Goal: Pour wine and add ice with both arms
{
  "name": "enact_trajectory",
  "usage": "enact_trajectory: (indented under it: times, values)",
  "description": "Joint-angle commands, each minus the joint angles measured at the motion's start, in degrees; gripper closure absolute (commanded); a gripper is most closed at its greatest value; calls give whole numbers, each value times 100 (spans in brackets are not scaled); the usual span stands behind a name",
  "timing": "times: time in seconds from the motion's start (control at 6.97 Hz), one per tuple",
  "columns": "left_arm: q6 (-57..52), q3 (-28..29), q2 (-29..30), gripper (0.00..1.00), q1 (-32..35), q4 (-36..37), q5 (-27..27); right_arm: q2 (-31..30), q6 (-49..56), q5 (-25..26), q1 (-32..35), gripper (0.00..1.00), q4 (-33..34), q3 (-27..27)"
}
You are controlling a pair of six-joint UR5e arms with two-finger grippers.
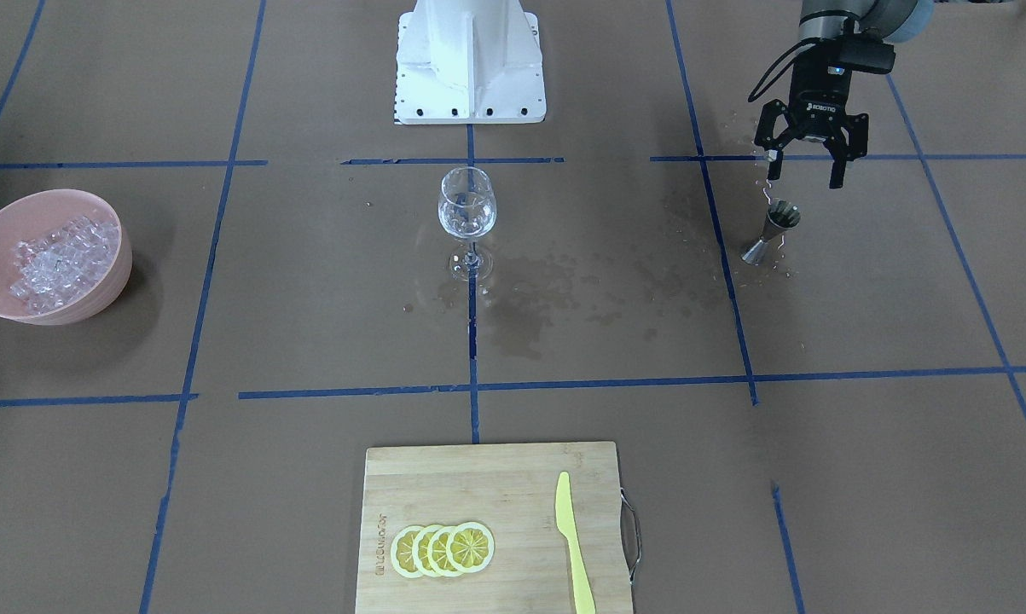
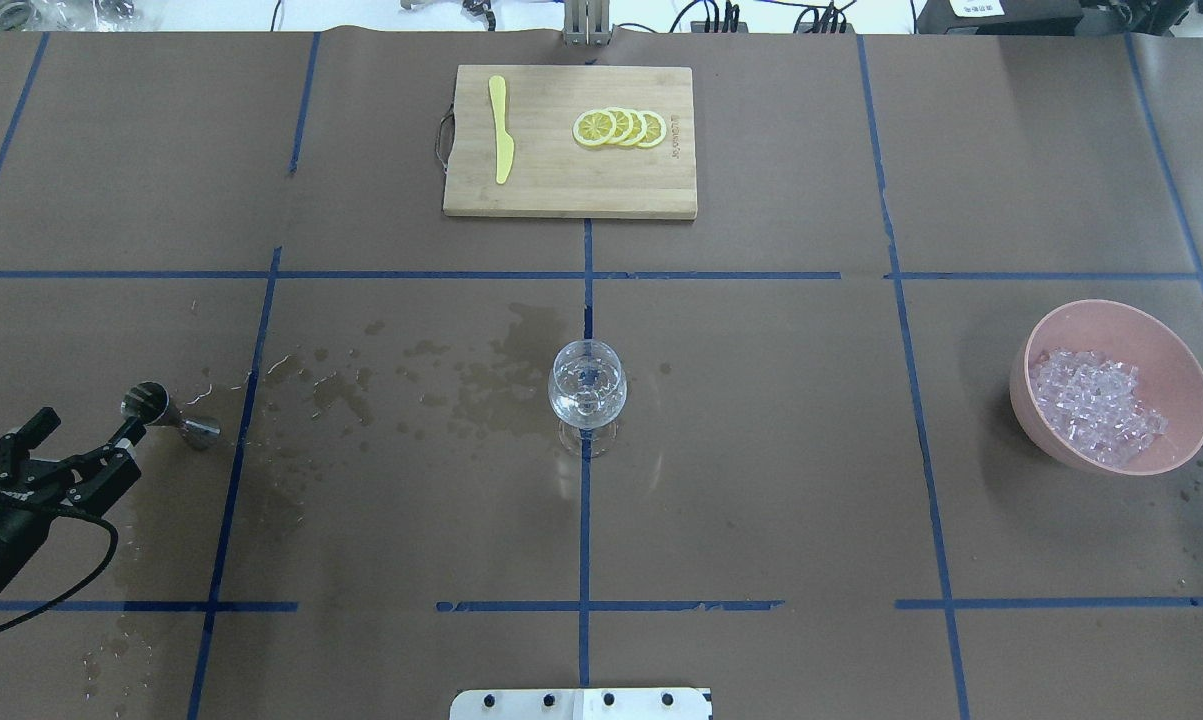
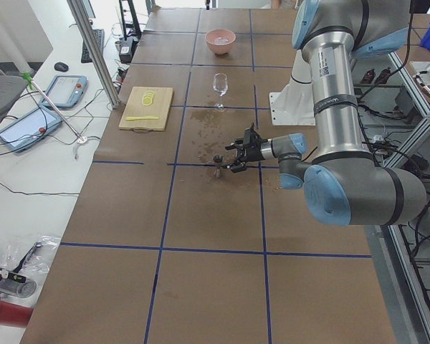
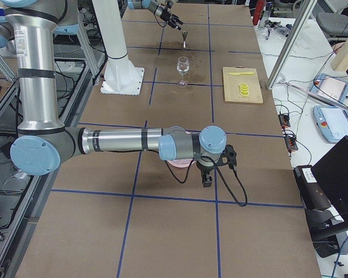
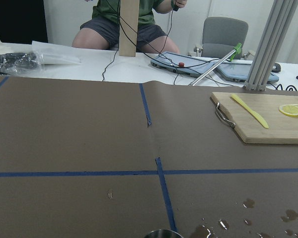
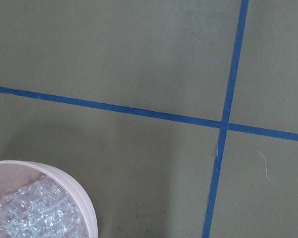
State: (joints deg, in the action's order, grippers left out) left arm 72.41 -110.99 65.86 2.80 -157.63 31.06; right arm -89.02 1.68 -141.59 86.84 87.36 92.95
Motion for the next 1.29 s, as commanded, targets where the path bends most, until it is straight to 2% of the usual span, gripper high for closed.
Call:
enact_trajectory:
  times: [0.0,0.29,1.15]
  values:
    - [2,270,338,1,-200,12,-319,7,-1,0,8,0,0,4]
    - [2,778,541,1,-219,4,-670,16,-1,0,8,0,-9,4]
    - [-34,1421,1060,1,-219,-22,-821,25,-10,0,8,0,0,4]
